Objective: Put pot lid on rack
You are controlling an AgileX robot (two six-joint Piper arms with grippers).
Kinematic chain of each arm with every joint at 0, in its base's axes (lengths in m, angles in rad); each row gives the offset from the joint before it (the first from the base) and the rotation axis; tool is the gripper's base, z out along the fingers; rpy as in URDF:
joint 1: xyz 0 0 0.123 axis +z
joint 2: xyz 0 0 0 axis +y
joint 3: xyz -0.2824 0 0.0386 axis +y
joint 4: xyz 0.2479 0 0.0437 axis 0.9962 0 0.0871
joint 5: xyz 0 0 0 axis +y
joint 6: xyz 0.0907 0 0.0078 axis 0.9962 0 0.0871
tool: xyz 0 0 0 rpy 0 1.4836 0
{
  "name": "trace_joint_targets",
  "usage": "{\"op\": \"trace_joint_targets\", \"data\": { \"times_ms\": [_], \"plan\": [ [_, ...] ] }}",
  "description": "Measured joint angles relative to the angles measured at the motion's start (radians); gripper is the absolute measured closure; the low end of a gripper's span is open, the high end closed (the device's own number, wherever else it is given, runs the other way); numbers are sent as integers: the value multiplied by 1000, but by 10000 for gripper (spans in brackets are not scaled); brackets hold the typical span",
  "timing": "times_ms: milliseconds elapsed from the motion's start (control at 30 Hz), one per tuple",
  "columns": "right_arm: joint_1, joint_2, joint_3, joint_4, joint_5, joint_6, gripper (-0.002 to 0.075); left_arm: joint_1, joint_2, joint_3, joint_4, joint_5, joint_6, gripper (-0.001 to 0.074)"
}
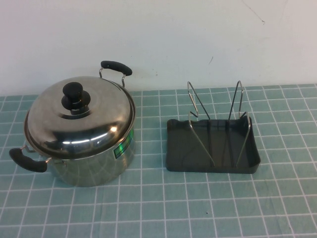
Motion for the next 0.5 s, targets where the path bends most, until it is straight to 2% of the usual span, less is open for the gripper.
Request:
{"op": "trace_joint_targets", "data": {
  "times_ms": [200, 400, 500],
  "plan": [
    [0, 0, -122, -265, 214, -12, 727, 0, 257, -103, 0, -55, -5, 738],
    [0, 18, -228, -305, 323, -12, 727, 0, 582, -177, 46, -205, -133, 735],
    [0, 57, -267, -305, 379, -12, 727, 0, 758, -236, 140, -271, -157, 667]
  ]
}}
